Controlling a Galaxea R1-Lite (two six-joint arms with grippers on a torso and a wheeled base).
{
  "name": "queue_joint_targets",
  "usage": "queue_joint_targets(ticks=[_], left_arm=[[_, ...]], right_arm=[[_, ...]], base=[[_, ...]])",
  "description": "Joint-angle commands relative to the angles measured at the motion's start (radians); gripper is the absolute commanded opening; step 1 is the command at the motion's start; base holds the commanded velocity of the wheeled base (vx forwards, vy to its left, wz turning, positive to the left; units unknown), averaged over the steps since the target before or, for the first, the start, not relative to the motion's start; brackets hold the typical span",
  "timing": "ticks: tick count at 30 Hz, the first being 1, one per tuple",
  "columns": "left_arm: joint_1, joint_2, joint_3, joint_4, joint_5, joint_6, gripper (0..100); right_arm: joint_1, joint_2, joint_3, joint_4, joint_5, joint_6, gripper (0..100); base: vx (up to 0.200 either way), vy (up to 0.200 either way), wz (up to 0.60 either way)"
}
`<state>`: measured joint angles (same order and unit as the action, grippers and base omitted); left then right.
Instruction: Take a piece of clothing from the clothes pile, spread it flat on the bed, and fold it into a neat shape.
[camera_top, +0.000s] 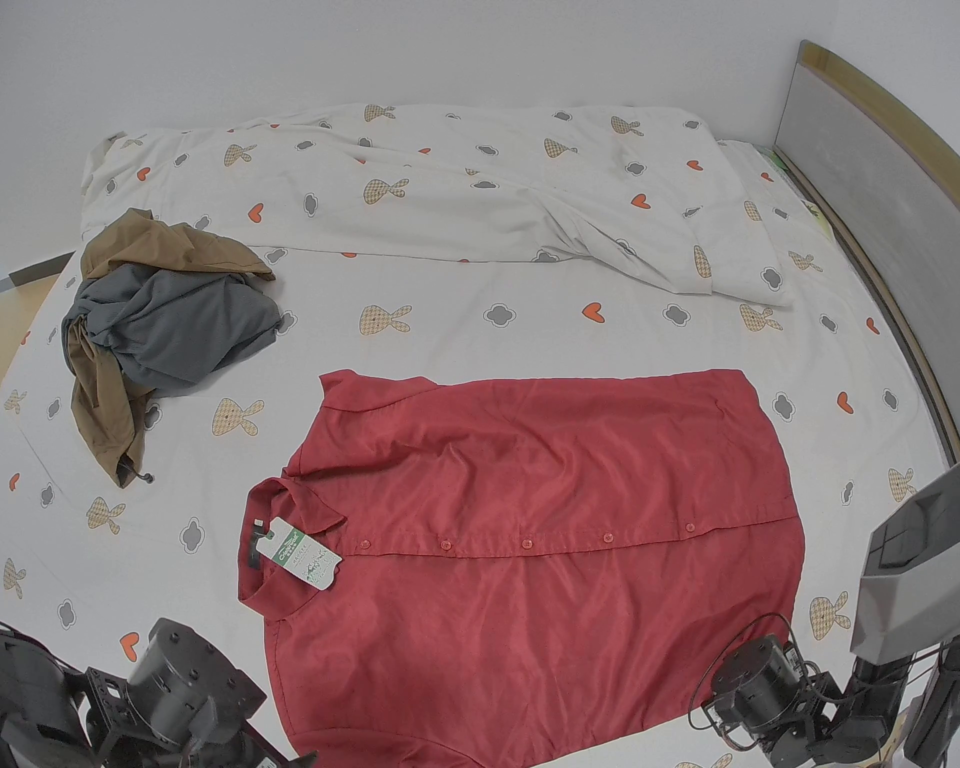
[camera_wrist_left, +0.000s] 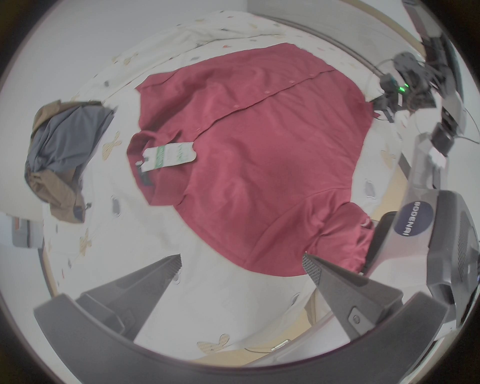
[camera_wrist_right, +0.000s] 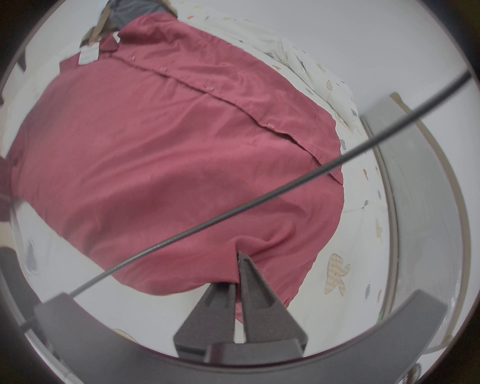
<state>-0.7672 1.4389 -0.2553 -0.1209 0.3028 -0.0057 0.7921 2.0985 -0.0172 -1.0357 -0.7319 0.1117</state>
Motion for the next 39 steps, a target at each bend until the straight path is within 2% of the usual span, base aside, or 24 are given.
queue_joint_targets(ticks=[1, 3, 6, 7, 8, 11, 13, 16, 18, 19, 27, 32, 34, 39], left_arm=[[-0.126, -0.005, 0.041, -0.054, -0.011, -0.005, 100], [-0.155, 0.029, 0.053, -0.114, -0.054, -0.007, 100], [-0.156, 0.074, 0.057, -0.166, -0.134, -0.007, 100], [-0.156, 0.074, 0.057, -0.166, -0.134, -0.007, 100], [-0.156, 0.106, 0.065, -0.183, -0.175, -0.007, 100], [-0.167, 0.158, 0.082, -0.217, -0.200, -0.007, 100], [-0.181, 0.184, 0.090, -0.237, -0.200, -0.007, 100], [-0.222, 0.275, 0.126, -0.344, -0.198, -0.008, 100], [-0.222, 0.275, 0.126, -0.344, -0.198, -0.008, 100], [-0.257, 0.348, 0.149, -0.441, -0.197, -0.010, 100], [-0.303, 0.520, 0.212, -0.646, -0.194, -0.007, 100], [-0.303, 0.574, 0.220, -0.688, -0.162, -0.007, 100], [-0.303, 0.591, 0.220, -0.700, -0.123, -0.005, 100], [-0.300, 0.591, 0.212, -0.700, -0.120, -0.007, 100]], right_arm=[[-0.091, -0.124, 0.017, -0.026, 0.089, -0.009, 0], [-0.110, -0.127, 0.017, -0.027, 0.100, -0.009, 0], [-0.117, -0.121, 0.017, -0.027, 0.126, -0.001, 0], [-0.117, -0.121, 0.017, -0.027, 0.126, -0.001, 0], [-0.117, -0.120, 0.017, -0.029, 0.128, -0.001, 0], [-0.117, -0.118, 0.014, -0.029, 0.128, -0.001, 0], [-0.117, -0.118, 0.013, -0.029, 0.128, -0.001, 0], [-0.119, -0.117, 0.006, -0.029, 0.128, -0.001, 0], [-0.119, -0.117, 0.006, -0.029, 0.128, -0.001, 0], [-0.119, -0.115, 0.005, -0.029, 0.128, -0.001, 0], [-0.120, -0.115, 0.006, -0.029, 0.129, 0.000, 0], [-0.119, -0.117, 0.008, -0.029, 0.140, 0.000, 0], [-0.117, -0.117, 0.008, -0.029, 0.141, 0.000, 0], [-0.117, -0.115, 0.011, -0.029, 0.143, 0.002, 0]], base=[[0.000, 0.000, 0.00], [0.000, 0.000, 0.00], [0.000, 0.000, 0.00], [0.000, 0.000, 0.00], [0.000, 0.000, 0.00], [0.000, 0.000, 0.00], [0.000, 0.000, 0.00], [0.000, 0.000, 0.00], [0.000, 0.000, 0.00], [0.000, 0.000, 0.00], [0.000, 0.000, 0.00], [0.000, 0.000, 0.00], [0.000, 0.000, 0.00], [0.000, 0.000, 0.00]])
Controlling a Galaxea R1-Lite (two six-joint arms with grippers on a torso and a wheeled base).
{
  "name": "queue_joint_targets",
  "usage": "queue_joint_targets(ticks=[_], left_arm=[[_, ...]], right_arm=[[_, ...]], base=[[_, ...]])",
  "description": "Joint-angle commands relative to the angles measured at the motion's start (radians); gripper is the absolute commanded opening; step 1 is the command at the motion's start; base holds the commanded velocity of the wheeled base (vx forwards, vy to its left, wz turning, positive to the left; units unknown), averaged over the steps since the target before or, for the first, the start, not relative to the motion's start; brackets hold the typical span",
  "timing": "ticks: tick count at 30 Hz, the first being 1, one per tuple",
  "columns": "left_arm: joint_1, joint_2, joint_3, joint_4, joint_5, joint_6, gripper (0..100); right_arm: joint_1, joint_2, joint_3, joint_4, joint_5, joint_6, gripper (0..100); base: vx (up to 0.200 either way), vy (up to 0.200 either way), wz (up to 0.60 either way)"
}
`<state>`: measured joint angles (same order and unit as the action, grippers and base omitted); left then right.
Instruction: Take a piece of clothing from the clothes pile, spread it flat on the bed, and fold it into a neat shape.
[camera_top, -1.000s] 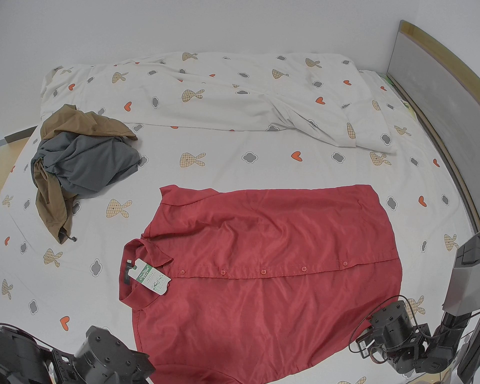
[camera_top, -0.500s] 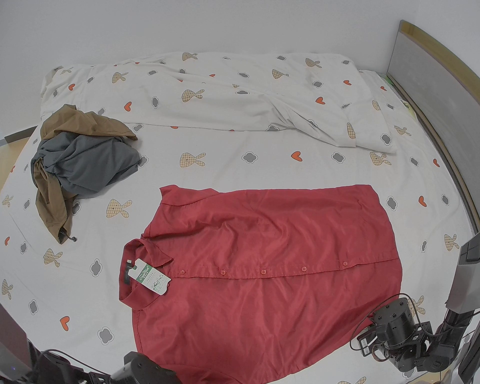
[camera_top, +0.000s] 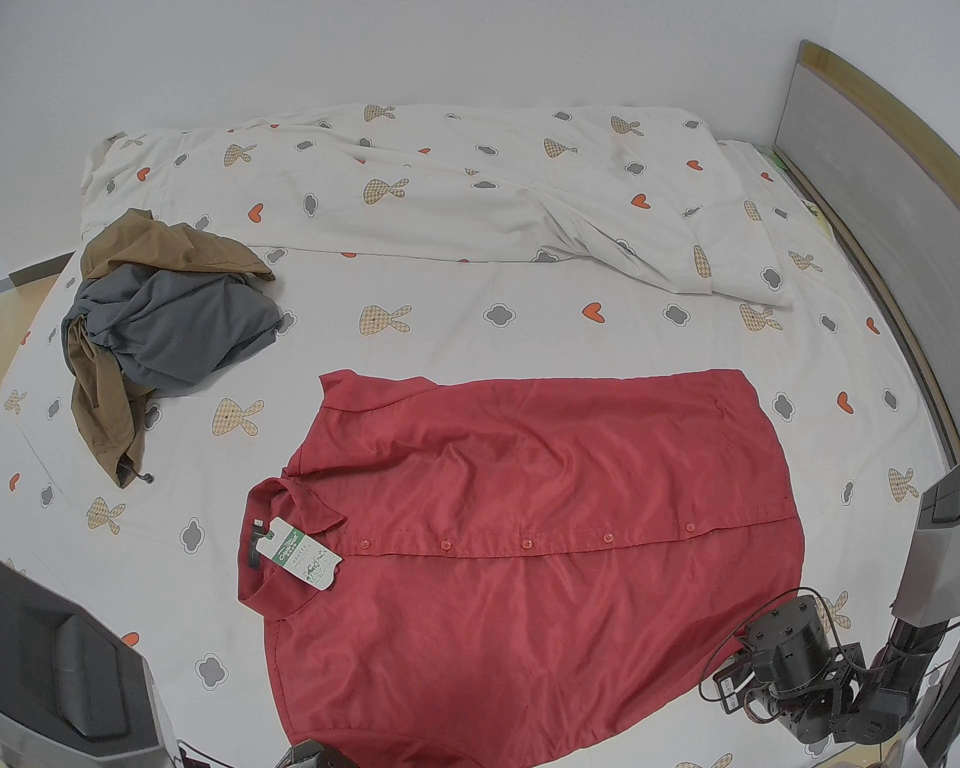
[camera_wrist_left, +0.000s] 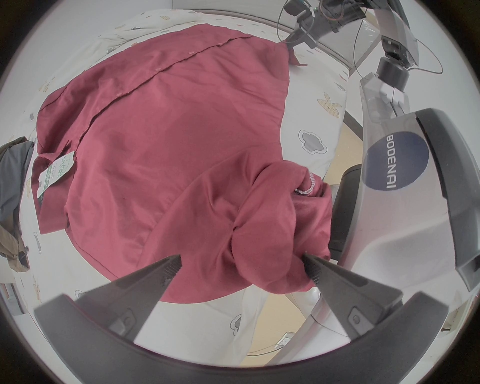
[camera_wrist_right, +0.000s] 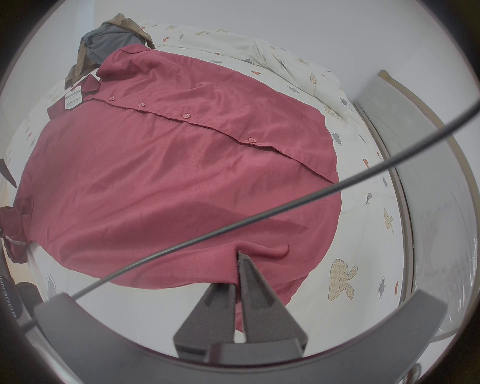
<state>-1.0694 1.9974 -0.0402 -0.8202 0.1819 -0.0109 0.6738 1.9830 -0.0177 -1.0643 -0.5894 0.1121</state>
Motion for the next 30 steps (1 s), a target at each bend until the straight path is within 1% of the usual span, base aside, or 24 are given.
queue_joint_targets(ticks=[1, 6, 8, 11, 16, 17, 21, 22, 26, 27, 30], left_arm=[[0.002, 0.034, -0.004, 0.000, 0.001, -0.001, 0], [0.002, 0.034, -0.006, -0.023, 0.001, -0.004, 0], [0.002, 0.030, 0.006, -0.073, 0.002, -0.003, 0], [0.002, 0.017, 0.029, -0.103, 0.002, -0.001, 0], [0.003, 0.001, 0.040, -0.111, 0.005, -0.006, 0], [0.011, -0.031, 0.040, -0.106, 0.021, -0.020, 0], [0.026, -0.072, 0.040, -0.102, 0.056, -0.021, 0], [0.045, -0.105, 0.039, -0.102, 0.073, -0.017, 0], [0.097, -0.174, 0.037, -0.102, 0.090, -0.014, 0], [0.097, -0.174, 0.037, -0.102, 0.090, -0.014, 0], [0.144, -0.233, 0.036, -0.100, 0.103, 0.006, 0]], right_arm=[[0.001, -0.001, 0.012, 0.000, 0.000, 0.001, 0], [0.001, 0.000, 0.013, 0.000, 0.000, 0.001, 0], [0.001, 0.000, 0.013, 0.000, 0.000, 0.001, 0], [0.000, 0.000, 0.013, 0.000, 0.000, 0.001, 0], [0.000, 0.000, 0.013, 0.000, 0.000, 0.001, 0], [0.000, -0.001, 0.012, 0.000, 0.000, 0.001, 0], [-0.002, -0.007, 0.008, -0.002, -0.001, 0.003, 0], [-0.011, -0.009, 0.005, -0.002, -0.001, 0.004, 0], [-0.046, -0.015, -0.005, -0.020, -0.001, 0.004, 0], [-0.046, -0.015, -0.005, -0.020, -0.001, 0.004, 0], [-0.083, -0.009, 0.004, -0.125, -0.003, 0.000, 0]], base=[[0.000, 0.000, 0.00], [0.000, 0.000, 0.00], [0.000, 0.000, 0.00], [0.000, 0.000, 0.00], [0.000, 0.000, 0.00], [0.000, 0.000, 0.00], [0.000, 0.000, 0.00], [0.000, 0.000, 0.00], [0.000, 0.000, 0.00], [0.000, 0.000, 0.00], [0.000, 0.000, 0.00]])
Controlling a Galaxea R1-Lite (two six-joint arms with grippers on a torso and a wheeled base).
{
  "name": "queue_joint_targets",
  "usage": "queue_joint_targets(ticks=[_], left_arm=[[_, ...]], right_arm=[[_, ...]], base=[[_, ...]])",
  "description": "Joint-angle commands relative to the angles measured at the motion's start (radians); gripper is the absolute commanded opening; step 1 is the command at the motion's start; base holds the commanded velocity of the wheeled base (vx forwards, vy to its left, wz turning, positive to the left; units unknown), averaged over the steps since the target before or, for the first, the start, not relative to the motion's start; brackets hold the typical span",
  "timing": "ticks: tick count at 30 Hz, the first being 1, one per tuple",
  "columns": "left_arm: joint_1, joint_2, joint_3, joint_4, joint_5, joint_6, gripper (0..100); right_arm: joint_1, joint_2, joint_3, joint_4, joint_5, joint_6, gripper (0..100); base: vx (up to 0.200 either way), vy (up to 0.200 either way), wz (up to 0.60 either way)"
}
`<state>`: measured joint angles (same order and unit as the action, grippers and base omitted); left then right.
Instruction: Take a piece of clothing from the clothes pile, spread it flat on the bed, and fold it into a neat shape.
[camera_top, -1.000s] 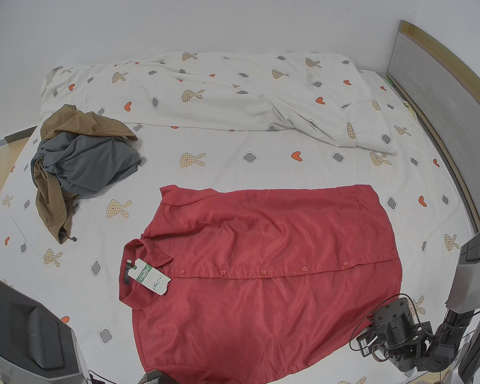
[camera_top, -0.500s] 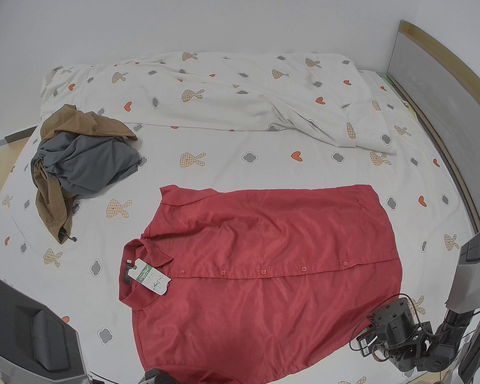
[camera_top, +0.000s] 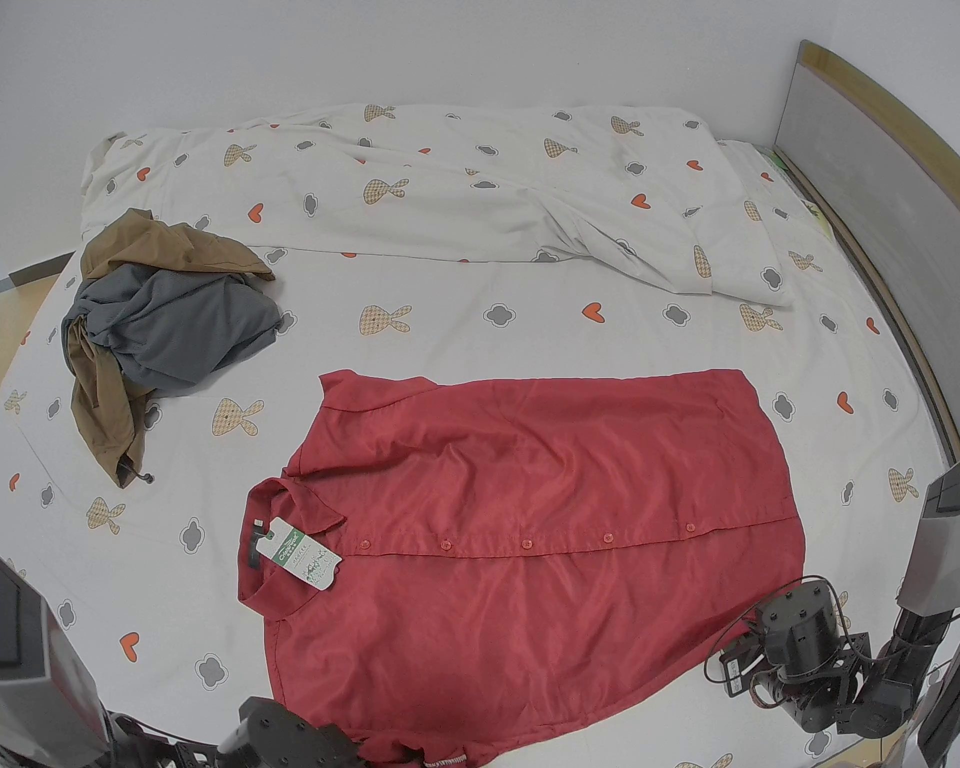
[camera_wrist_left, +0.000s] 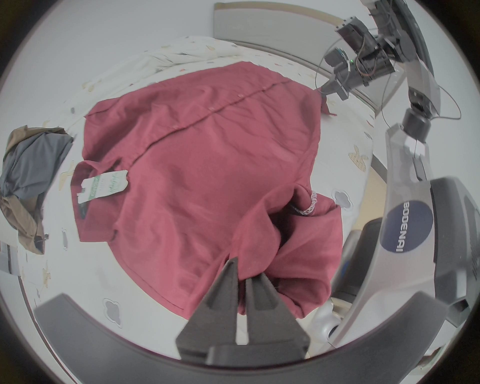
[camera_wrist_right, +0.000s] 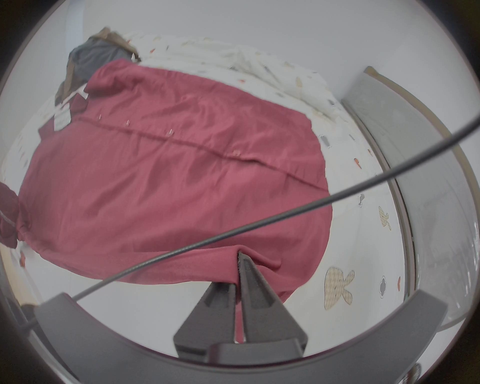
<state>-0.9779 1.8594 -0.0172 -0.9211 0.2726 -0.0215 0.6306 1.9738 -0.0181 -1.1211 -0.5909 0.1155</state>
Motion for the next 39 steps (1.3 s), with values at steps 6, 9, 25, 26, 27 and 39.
queue_joint_targets(ticks=[6, 9, 25, 26, 27, 39], left_arm=[[0.137, -0.152, -0.003, -0.001, 0.014, 0.107, 0], [0.150, -0.161, -0.018, 0.001, 0.014, 0.114, 0], [0.220, -0.174, -0.109, 0.001, 0.014, 0.173, 0], [0.232, -0.174, -0.122, 0.002, 0.014, 0.178, 0], [0.243, -0.174, -0.128, 0.002, 0.014, 0.181, 0], [0.295, -0.169, -0.217, 0.067, 0.014, 0.210, 0]], right_arm=[[-0.048, 0.003, 0.006, -0.114, -0.001, -0.004, 0], [-0.048, 0.003, 0.004, -0.115, -0.001, -0.002, 0], [-0.049, -0.033, -0.056, -0.117, -0.001, -0.033, 0], [-0.049, -0.036, -0.069, -0.117, -0.001, -0.043, 0], [-0.051, -0.044, -0.077, -0.117, -0.001, -0.048, 0], [-0.052, -0.041, -0.131, -0.114, -0.001, -0.068, 0]], base=[[0.000, 0.000, 0.00], [0.000, 0.000, 0.00], [0.000, 0.000, 0.00], [0.000, 0.000, 0.00], [0.000, 0.000, 0.00], [0.000, 0.000, 0.00]])
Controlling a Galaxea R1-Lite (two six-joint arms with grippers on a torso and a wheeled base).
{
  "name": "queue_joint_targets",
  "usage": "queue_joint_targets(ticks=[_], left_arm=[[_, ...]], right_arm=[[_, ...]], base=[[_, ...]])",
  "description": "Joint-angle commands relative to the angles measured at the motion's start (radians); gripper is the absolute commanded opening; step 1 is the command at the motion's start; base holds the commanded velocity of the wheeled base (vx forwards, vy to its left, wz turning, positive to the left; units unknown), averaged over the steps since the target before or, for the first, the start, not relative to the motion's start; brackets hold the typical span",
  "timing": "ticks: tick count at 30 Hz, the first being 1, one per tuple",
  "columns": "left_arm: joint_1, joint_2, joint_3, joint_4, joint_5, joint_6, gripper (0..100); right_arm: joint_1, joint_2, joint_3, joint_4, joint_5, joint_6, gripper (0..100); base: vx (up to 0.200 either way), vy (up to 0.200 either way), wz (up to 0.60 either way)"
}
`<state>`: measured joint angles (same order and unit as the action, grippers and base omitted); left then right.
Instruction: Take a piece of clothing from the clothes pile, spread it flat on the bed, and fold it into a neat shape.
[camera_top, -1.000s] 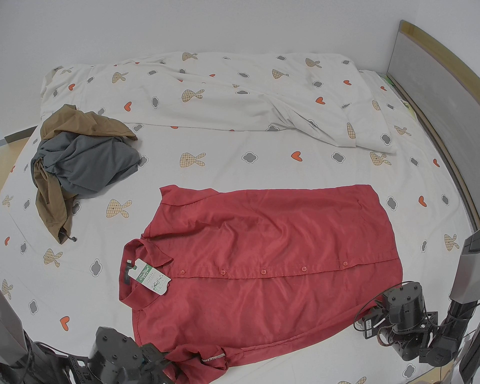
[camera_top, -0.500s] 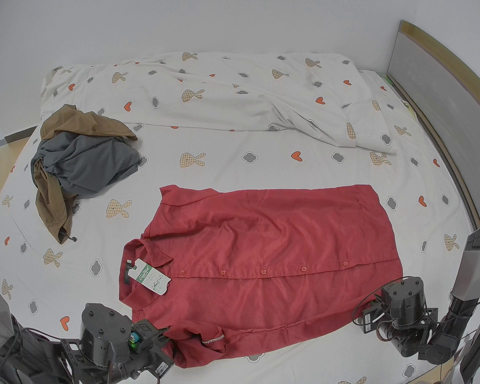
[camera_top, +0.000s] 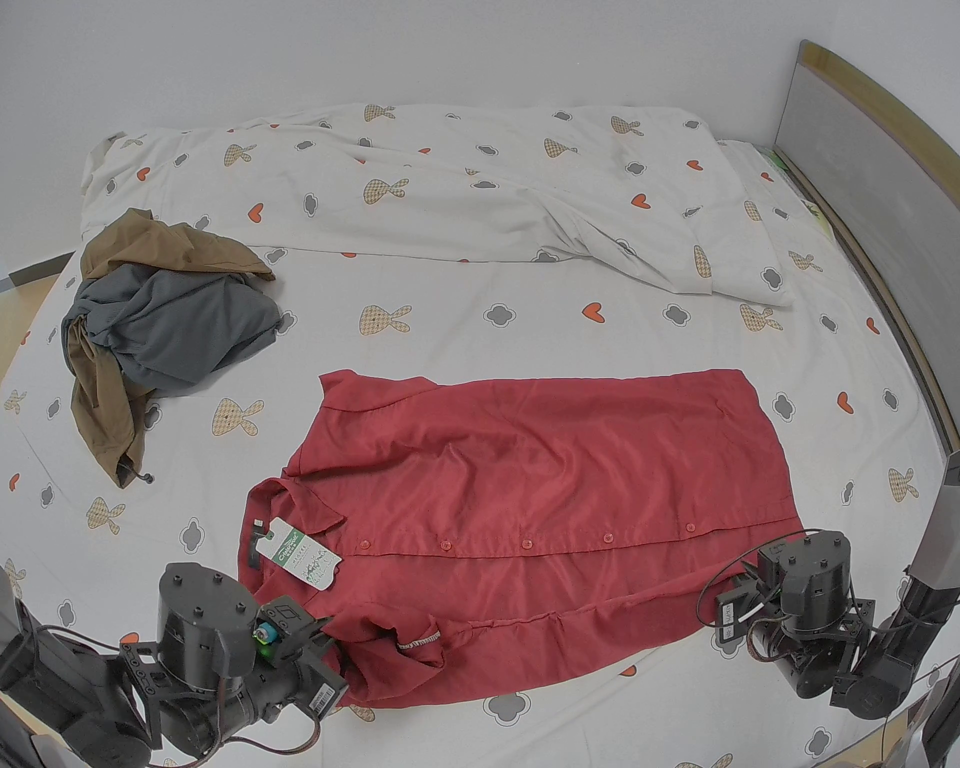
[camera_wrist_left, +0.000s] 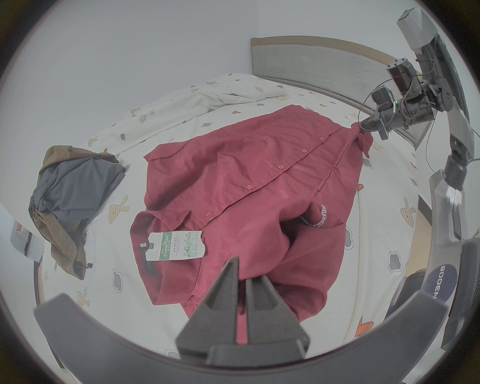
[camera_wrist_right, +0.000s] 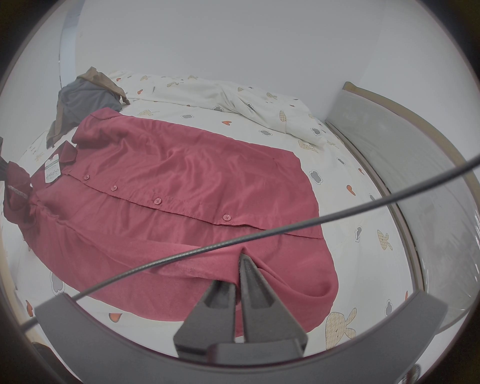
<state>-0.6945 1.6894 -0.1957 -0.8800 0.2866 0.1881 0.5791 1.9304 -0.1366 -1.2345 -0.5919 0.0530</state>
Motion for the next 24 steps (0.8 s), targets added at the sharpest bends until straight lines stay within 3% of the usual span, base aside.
queue_joint_targets(ticks=[1, 24], left_arm=[[0.013, 0.001, -0.048, 0.036, -0.001, 0.001, 0], [0.133, 0.112, -0.228, 0.099, -0.004, 0.002, 0]], right_arm=[[0.001, 0.004, -0.017, -0.002, 0.000, -0.007, 0], [-0.051, 0.104, -0.081, -0.002, 0.000, -0.036, 0]], base=[[0.000, 0.000, 0.00], [0.000, 0.000, 0.00]])
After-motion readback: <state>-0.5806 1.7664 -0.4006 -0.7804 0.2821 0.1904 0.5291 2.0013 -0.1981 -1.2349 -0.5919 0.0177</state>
